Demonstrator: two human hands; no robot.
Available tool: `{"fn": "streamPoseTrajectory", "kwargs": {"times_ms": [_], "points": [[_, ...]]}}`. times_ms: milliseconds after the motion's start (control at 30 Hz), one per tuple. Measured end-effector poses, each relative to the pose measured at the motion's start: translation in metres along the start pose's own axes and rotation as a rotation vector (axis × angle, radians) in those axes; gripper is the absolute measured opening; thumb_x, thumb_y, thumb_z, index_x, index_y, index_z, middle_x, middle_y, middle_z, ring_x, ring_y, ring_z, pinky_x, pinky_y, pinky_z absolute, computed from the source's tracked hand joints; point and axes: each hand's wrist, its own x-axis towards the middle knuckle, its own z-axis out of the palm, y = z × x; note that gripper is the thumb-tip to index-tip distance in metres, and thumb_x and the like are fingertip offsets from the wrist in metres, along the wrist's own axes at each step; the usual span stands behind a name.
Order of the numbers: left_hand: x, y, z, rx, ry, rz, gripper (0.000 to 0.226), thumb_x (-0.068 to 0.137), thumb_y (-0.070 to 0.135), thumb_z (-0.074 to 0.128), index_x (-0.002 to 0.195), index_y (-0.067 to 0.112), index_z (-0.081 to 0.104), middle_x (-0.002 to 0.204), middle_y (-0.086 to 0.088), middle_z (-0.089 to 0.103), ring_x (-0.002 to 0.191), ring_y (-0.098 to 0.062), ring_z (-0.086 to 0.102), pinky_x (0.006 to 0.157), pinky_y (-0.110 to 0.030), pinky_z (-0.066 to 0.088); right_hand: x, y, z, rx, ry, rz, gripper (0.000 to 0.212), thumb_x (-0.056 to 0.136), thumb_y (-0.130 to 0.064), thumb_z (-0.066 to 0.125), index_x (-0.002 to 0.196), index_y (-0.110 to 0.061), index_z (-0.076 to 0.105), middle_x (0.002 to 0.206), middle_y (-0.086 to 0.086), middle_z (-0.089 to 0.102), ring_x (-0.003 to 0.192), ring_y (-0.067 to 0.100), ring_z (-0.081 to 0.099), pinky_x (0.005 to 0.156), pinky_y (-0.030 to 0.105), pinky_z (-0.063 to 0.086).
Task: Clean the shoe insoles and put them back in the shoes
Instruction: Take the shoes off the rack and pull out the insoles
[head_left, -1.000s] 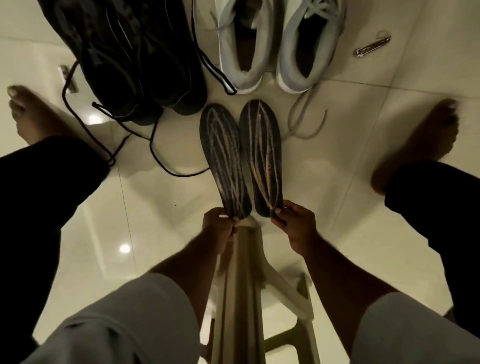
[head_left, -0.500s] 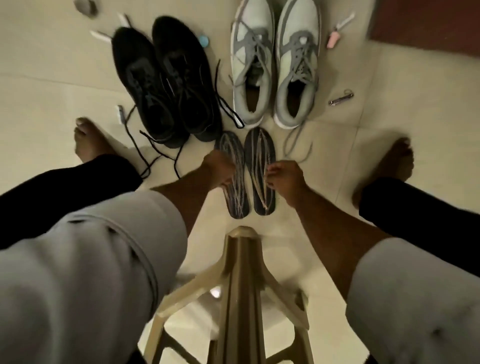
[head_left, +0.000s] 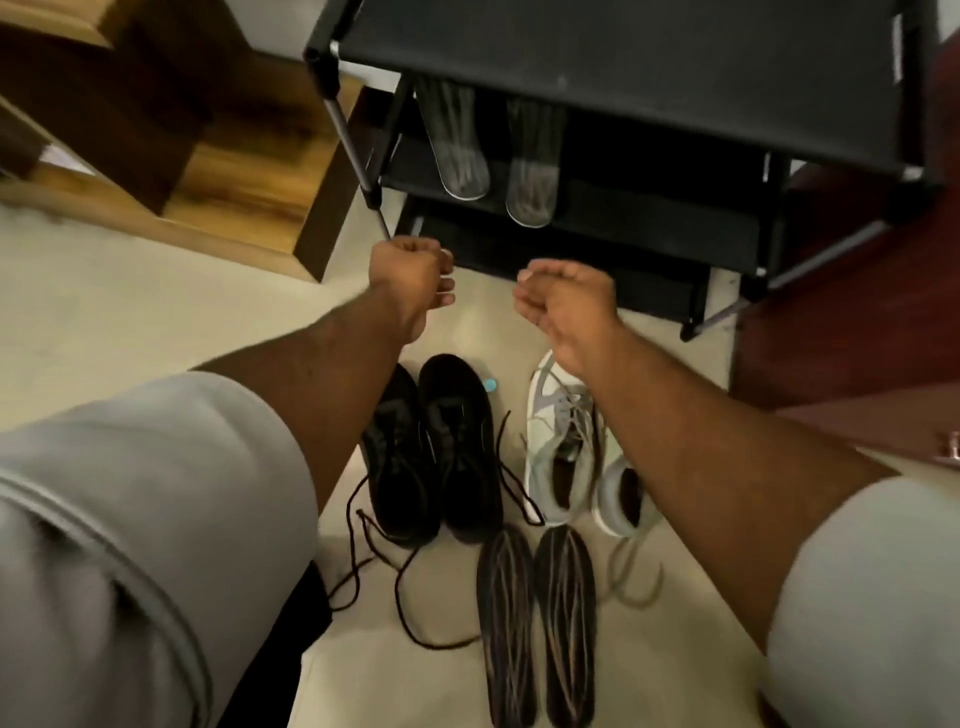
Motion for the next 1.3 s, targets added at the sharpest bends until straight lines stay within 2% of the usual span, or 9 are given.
{"fn": "streamPoseTrajectory", "kwargs": {"times_ms": [167, 333, 433, 600, 833, 933, 1033, 1200, 1300], "points": [[0.07, 0.004, 0.024, -0.078, 0.071, -0.007, 0.01, 0.093, 0.005, 0.062, 0.095, 0.009, 0.053, 0.079, -0.01, 0.058, 0.061, -0.02, 0.052, 0.047, -0.024, 0.05, 0.068, -0.01, 0.02, 0.106, 0.221, -0.042, 0.008, 0.085, -0.013, 0.069, 0.085, -0.014, 0.061, 0.079, 0.003, 0.063, 0.073, 0.013, 0.061, 0.063, 0.025, 0.054], [0.125, 0.008, 0.061, -0.364, 0.225, -0.124, 0.037, 0.08, 0.031, 0.081, 0.087, 0.012, 0.051, 0.074, -0.005, 0.059, 0.051, -0.014, 0.054, 0.048, -0.025, 0.052, 0.123, 0.0, 0.025, 0.285, 0.328, 0.079, 0.036, 0.079, -0.018, 0.077, 0.103, -0.008, 0.052, 0.082, 0.007, 0.058, 0.066, 0.017, 0.059, 0.072, 0.035, 0.058], [0.15, 0.003, 0.071, -0.419, 0.275, -0.157, 0.036, 0.077, 0.025, 0.083, 0.084, 0.015, 0.049, 0.088, -0.013, 0.067, 0.048, -0.014, 0.051, 0.045, -0.025, 0.052, 0.14, 0.006, 0.029, 0.386, 0.346, 0.049, 0.035, 0.08, -0.004, 0.073, 0.101, -0.008, 0.045, 0.09, 0.017, 0.06, 0.072, 0.024, 0.064, 0.063, 0.033, 0.059], [0.148, 0.004, 0.069, -0.434, 0.262, -0.172, 0.018, 0.082, 0.004, 0.076, 0.09, 0.005, 0.059, 0.067, -0.006, 0.055, 0.036, -0.01, 0.048, 0.041, -0.021, 0.05, 0.137, 0.003, 0.036, 0.482, 0.333, 0.033, 0.041, 0.082, 0.009, 0.065, 0.116, -0.007, 0.049, 0.084, 0.012, 0.058, 0.069, 0.02, 0.062, 0.066, 0.029, 0.058], [0.092, 0.007, 0.066, -0.405, 0.274, -0.086, 0.015, 0.097, 0.002, 0.039, 0.092, 0.009, 0.051, 0.081, -0.012, 0.056, 0.065, -0.02, 0.049, 0.053, -0.028, 0.043, 0.063, 0.014, -0.003, 0.43, 0.23, 0.076, 0.015, 0.087, 0.005, 0.06, 0.096, -0.007, 0.062, 0.081, 0.009, 0.064, 0.068, 0.016, 0.061, 0.068, 0.027, 0.057], [0.078, 0.025, 0.066, -0.311, 0.298, -0.061, 0.011, 0.092, 0.007, 0.059, 0.087, 0.014, 0.052, 0.083, -0.008, 0.06, 0.069, -0.022, 0.056, 0.067, -0.035, 0.052, 0.047, 0.013, -0.021, 0.393, 0.249, 0.062, 0.014, 0.088, 0.003, 0.061, 0.099, -0.005, 0.062, 0.081, 0.008, 0.064, 0.068, 0.015, 0.06, 0.071, 0.029, 0.057], [0.097, 0.028, 0.069, -0.214, 0.333, -0.103, 0.042, 0.075, 0.027, 0.083, 0.106, 0.019, 0.056, 0.105, -0.01, 0.068, 0.09, -0.027, 0.067, 0.079, -0.043, 0.058, 0.055, 0.007, -0.028, 0.353, 0.234, 0.043, 0.012, 0.088, 0.002, 0.06, 0.093, -0.008, 0.064, 0.08, 0.007, 0.065, 0.067, 0.014, 0.06, 0.068, 0.027, 0.058], [0.121, 0.028, 0.078, -0.054, 0.318, 0.01, 0.071, 0.083, 0.037, 0.077, 0.141, 0.014, 0.043, 0.14, -0.008, 0.053, 0.125, -0.027, 0.053, 0.092, -0.03, 0.044, 0.093, 0.004, -0.023, 0.336, 0.231, 0.034, 0.018, 0.087, 0.001, 0.062, 0.103, -0.006, 0.065, 0.083, 0.008, 0.066, 0.066, 0.014, 0.06, 0.06, 0.023, 0.057], [0.132, 0.032, 0.084, 0.023, 0.277, 0.03, 0.068, 0.082, 0.036, 0.078, 0.136, 0.013, 0.043, 0.135, -0.011, 0.053, 0.119, -0.03, 0.054, 0.088, -0.032, 0.048, 0.111, 0.007, -0.014, 0.336, 0.214, 0.035, 0.015, 0.087, 0.001, 0.062, 0.099, -0.008, 0.064, 0.08, 0.007, 0.065, 0.066, 0.014, 0.06, 0.06, 0.023, 0.057]]}}
